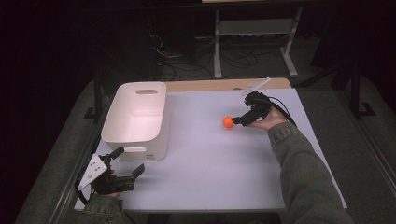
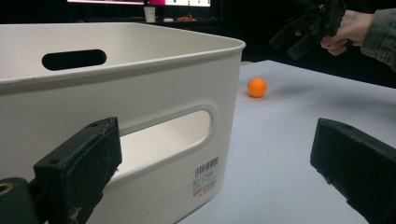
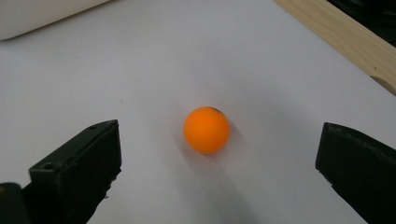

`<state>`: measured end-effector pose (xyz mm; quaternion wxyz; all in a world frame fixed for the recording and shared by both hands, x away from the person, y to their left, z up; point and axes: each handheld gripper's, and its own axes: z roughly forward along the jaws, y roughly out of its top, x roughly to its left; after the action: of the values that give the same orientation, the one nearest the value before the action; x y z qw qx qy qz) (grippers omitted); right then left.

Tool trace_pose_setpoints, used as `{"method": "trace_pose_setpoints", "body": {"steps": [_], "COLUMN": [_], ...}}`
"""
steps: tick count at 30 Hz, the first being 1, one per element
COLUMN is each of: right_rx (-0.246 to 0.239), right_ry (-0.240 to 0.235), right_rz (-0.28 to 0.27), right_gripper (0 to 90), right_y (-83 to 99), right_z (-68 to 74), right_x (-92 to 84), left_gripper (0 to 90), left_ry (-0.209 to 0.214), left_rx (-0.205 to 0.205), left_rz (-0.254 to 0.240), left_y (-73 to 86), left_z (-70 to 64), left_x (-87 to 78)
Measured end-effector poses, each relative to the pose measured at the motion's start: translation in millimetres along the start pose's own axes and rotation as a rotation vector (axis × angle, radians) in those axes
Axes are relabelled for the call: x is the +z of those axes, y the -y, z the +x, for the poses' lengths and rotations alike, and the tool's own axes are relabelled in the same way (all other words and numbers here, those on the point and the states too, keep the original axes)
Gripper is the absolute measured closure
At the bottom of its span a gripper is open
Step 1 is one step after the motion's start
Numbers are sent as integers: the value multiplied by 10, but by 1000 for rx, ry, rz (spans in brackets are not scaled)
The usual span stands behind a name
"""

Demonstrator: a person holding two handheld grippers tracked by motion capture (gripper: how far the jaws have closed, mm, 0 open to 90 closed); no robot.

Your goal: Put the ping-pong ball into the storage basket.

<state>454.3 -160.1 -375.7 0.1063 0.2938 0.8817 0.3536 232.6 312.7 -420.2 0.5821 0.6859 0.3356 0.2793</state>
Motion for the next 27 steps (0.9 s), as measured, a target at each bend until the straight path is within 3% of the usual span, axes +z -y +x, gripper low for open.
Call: {"method": "trace_pose_setpoints", "body": {"steps": [27], "right_rx": [-3], "right_ry": [-41], "right_rz": [59], "right_gripper": [0], "right_y": [61], "right_z": [-33], "right_x": [325], "left_gripper": [16], "left_ry": [4], "left_rx": [-2], "left_rz": [-2], "left_y": [-1], "left_z": [-2], "left_x": [1]}}
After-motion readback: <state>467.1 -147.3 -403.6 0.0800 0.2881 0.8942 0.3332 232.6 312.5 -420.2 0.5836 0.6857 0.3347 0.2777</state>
